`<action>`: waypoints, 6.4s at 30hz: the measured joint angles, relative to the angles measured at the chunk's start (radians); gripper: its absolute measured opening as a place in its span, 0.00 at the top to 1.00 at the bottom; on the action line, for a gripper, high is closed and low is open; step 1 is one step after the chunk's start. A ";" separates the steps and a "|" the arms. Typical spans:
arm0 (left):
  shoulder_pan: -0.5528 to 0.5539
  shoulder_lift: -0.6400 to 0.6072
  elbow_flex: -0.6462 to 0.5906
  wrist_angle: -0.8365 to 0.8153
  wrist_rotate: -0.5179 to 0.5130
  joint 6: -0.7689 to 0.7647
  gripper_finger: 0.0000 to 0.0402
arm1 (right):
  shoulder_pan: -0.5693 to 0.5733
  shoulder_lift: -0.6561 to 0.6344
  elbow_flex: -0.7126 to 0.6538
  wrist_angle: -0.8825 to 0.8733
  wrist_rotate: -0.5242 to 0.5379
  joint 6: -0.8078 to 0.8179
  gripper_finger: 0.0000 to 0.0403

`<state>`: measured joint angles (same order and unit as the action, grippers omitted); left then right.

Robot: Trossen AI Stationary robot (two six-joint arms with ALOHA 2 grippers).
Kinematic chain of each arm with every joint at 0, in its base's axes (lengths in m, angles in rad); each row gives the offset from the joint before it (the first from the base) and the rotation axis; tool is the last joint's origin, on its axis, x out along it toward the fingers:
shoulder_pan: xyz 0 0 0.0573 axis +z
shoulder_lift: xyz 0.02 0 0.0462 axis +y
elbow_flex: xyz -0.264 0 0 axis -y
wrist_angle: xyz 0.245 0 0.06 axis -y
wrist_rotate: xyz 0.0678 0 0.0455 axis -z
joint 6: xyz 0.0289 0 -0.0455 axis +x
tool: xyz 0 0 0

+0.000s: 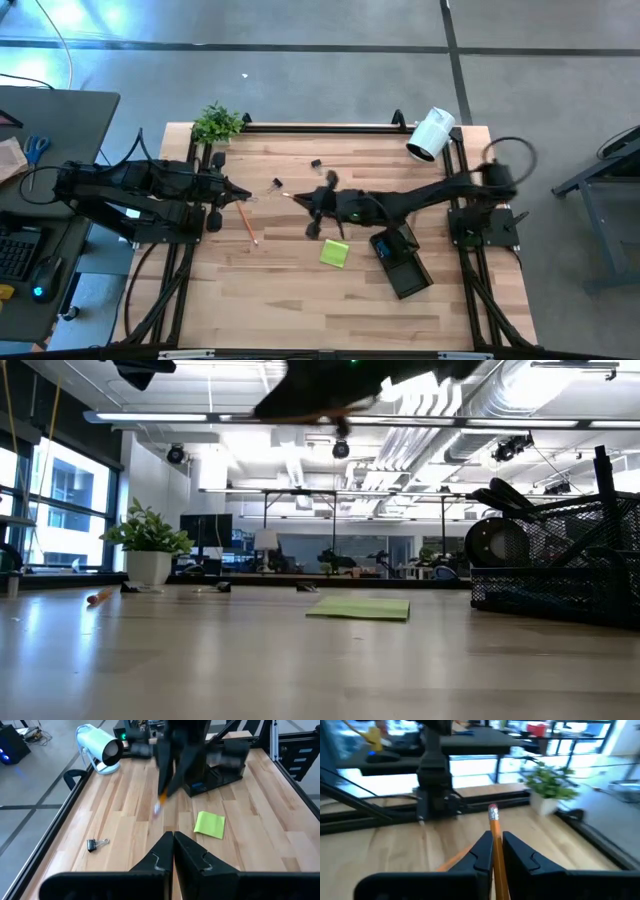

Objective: Pick and place office supplies into organizer
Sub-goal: Put the orange pencil into the black desk organizer, then put the black binder clip into the black desk organizer

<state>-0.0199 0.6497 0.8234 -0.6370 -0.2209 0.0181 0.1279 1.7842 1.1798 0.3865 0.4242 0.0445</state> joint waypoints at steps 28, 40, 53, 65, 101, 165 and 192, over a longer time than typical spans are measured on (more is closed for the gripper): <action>0.000 0.003 0.000 0.037 0.003 -0.018 0.99 | 0.428 -0.613 -0.823 0.104 0.843 0.340 0.92; 0.000 0.003 0.000 0.036 0.003 -0.017 0.99 | 0.429 -0.613 -0.823 -0.017 0.823 0.452 0.91; 0.000 0.003 0.000 0.036 0.003 -0.018 0.99 | 0.428 -0.612 -0.823 -0.023 0.843 0.450 0.73; 0.000 0.003 0.000 0.036 0.003 -0.023 0.99 | 0.421 -0.613 -0.823 -0.023 0.792 0.447 0.73; 0.000 0.003 0.000 0.033 0.037 -0.033 0.99 | 0.256 -0.399 -0.212 -1.110 0.268 0.607 0.73; 0.000 0.003 0.000 0.028 0.037 -0.031 0.99 | 0.233 -0.422 -0.111 -1.296 0.256 0.655 0.95; 0.000 0.002 0.000 0.012 0.037 -0.031 0.99 | 0.350 -0.422 -0.051 -1.504 0.338 0.890 0.83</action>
<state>-0.0196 0.6518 0.8230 -0.6247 -0.1841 -0.0132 0.4775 1.3624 1.1286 -1.1179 0.7627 0.9347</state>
